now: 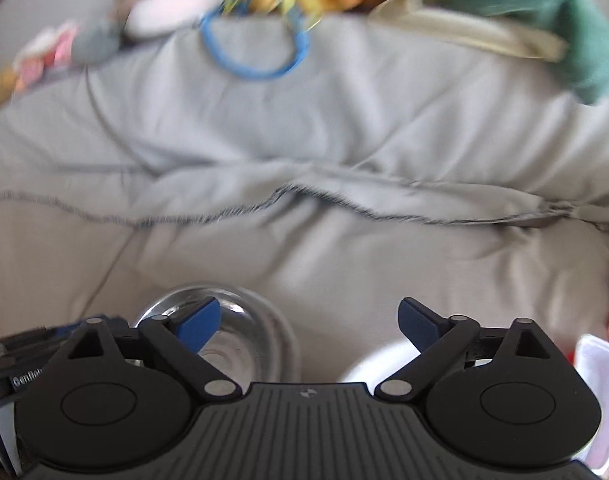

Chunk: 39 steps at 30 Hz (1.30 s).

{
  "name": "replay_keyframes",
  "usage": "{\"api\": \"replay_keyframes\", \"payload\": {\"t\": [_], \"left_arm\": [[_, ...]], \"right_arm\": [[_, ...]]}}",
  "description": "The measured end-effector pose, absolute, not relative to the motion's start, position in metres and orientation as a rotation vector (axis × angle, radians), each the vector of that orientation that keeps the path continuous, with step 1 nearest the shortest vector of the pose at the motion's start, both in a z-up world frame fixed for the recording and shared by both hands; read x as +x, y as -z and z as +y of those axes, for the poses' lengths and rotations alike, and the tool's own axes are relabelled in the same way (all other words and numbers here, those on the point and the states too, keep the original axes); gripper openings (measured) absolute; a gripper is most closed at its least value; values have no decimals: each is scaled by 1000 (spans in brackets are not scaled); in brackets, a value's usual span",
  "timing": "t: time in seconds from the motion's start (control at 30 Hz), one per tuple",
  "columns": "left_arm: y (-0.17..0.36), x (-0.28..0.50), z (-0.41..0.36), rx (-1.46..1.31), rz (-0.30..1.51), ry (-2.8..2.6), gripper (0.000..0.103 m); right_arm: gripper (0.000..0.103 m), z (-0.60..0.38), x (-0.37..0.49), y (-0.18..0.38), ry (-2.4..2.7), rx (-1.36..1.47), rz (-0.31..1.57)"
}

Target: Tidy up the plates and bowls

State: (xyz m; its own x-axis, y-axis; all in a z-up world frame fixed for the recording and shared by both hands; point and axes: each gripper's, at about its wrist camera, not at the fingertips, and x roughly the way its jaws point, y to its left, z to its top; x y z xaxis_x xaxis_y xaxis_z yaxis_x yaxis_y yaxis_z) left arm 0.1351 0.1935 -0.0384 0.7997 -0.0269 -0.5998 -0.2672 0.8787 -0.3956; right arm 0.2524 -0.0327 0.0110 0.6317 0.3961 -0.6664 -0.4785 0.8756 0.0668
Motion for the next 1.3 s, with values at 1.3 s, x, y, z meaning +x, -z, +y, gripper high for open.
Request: {"api": "replay_keyframes", "payload": {"t": [1.3], "left_arm": [[18,234,64,-572,1043,75,24]], "right_arm": [[98,-206,292,120,-326,221,942]]}}
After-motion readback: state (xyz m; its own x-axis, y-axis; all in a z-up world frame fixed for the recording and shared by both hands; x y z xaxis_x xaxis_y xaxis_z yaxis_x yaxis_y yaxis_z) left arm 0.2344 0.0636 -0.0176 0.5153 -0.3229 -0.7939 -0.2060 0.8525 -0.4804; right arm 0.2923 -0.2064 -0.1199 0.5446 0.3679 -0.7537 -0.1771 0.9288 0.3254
